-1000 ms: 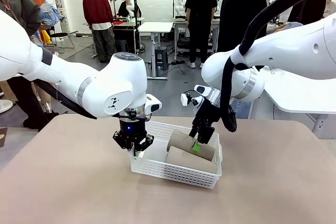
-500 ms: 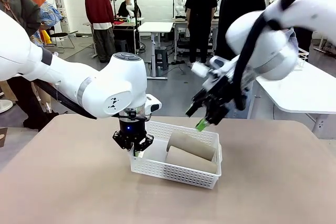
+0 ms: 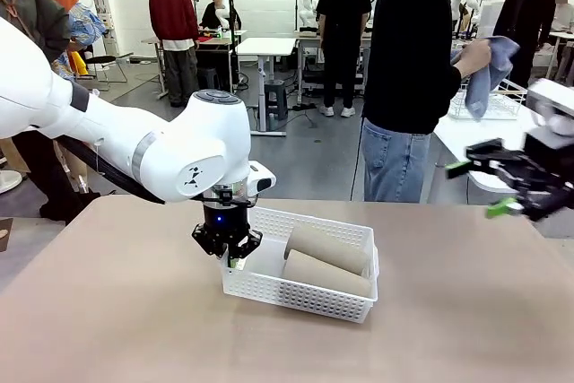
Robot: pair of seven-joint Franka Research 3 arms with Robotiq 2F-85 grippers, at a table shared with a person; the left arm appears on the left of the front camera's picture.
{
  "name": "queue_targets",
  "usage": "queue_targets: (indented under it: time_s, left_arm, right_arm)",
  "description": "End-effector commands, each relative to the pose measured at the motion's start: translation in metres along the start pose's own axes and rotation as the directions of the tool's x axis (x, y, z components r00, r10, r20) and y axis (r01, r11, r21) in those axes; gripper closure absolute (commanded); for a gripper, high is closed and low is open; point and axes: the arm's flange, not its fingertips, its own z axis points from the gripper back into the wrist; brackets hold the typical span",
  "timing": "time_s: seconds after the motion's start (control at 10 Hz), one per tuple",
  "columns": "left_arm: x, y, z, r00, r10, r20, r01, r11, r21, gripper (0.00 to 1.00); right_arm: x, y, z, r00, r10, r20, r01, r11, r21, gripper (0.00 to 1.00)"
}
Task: Clean and organize the cups into the basket.
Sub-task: Pick up the Reusable plastic cup from the right side of the table and stack it inside the Organizing basket in the center of the table.
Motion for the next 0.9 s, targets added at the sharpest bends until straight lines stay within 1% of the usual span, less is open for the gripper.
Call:
queue_targets:
  time_s: [0.0,0.1,0.2,0.5,0.6,0.7,0.8]
  left_arm:
    - [-0.002,0.001,0.002,1.0,-0.007,0.006,0.007,1.0,-0.004,1.0]
    - [-0.002,0.001,0.002,1.0,-0.007,0.006,0.007,1.0,-0.004,1.0]
    - [-0.002,0.001,0.002,1.0,-0.007,0.006,0.007,1.0,-0.004,1.0]
    - [-0.002,0.001,0.002,1.0,-0.007,0.006,0.007,1.0,-0.004,1.0]
    - [-0.002,0.001,0.002,1.0,-0.007,0.006,0.007,1.0,-0.004,1.0]
    - [-0.002,0.001,0.002,1.0,-0.007,0.006,0.007,1.0,-0.004,1.0]
    - [-0.002,0.001,0.002,1.0,-0.007,0.006,0.007,1.0,-0.004,1.0]
  right_arm:
    - [-0.048,-0.002,0.033,0.993,0.0,0.116,0.013,0.993,-0.117,0.0]
    - [-0.068,0.004,0.049,0.99,-0.007,0.143,0.032,0.984,-0.176,0.0]
    - [-0.085,0.009,0.061,0.989,-0.021,0.148,0.053,0.975,-0.218,0.0]
    - [-0.127,0.016,0.079,0.986,-0.068,0.151,0.111,0.951,-0.29,0.0]
    - [-0.133,0.017,0.081,0.985,-0.106,0.134,0.143,0.941,-0.306,0.0]
    - [-0.123,0.022,0.078,0.985,-0.081,0.153,0.119,0.959,-0.258,0.0]
    - [-0.123,0.022,0.078,0.985,-0.081,0.153,0.119,0.959,-0.258,0.0]
